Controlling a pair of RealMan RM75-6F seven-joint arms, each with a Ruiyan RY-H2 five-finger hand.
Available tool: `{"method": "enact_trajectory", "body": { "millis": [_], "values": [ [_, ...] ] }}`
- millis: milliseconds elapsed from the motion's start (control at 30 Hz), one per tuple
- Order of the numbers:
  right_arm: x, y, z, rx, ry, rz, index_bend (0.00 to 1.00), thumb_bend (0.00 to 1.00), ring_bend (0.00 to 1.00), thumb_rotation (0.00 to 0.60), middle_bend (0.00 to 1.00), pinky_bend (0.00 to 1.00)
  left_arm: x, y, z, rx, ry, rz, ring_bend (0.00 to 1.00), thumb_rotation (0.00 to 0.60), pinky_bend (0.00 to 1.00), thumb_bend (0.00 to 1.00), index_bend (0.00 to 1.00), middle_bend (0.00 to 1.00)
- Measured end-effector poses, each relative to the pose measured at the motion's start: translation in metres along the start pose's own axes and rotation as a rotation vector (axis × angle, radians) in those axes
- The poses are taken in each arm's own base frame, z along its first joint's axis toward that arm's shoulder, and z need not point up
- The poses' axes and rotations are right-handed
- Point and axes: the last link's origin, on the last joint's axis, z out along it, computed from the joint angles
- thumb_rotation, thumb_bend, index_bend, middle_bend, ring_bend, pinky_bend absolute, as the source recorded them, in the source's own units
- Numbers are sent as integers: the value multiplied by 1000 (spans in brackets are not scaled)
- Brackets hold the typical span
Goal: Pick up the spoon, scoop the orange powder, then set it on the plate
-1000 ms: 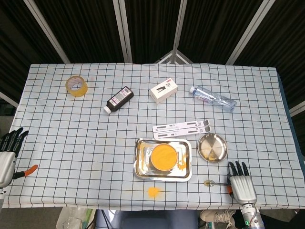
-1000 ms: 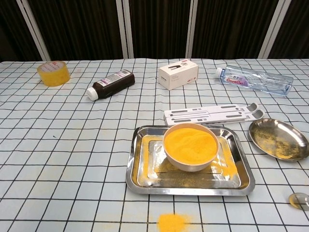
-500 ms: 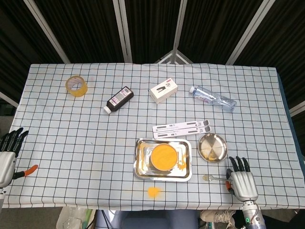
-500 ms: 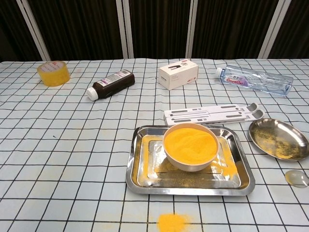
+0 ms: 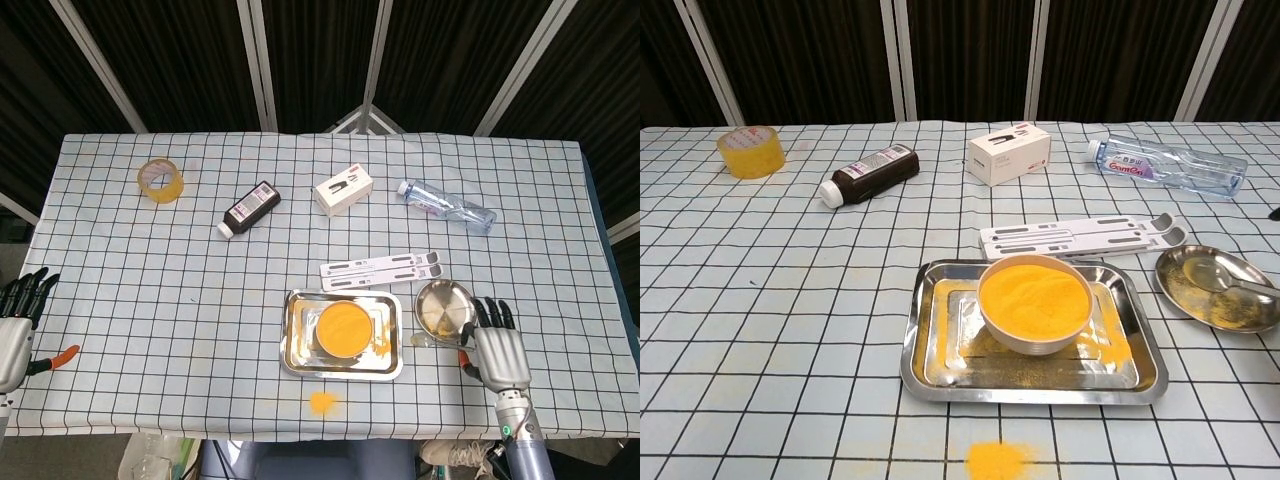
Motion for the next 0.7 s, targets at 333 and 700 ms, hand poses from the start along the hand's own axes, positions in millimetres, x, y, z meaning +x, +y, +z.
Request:
{"method": "enact_trajectory", "body": {
  "millis": [333,700],
  "values": [
    [2,-45,14,16,-63,-83,610,460,0,600,131,0,1,-1,0,5,-10,-22,0,600,0,0,0,0],
    [-5,-93,29,34,-90,-160,610,460,0,600,131,0,2,-1,2,12,-26,-48,0,600,0,0,0,0]
  ]
}}
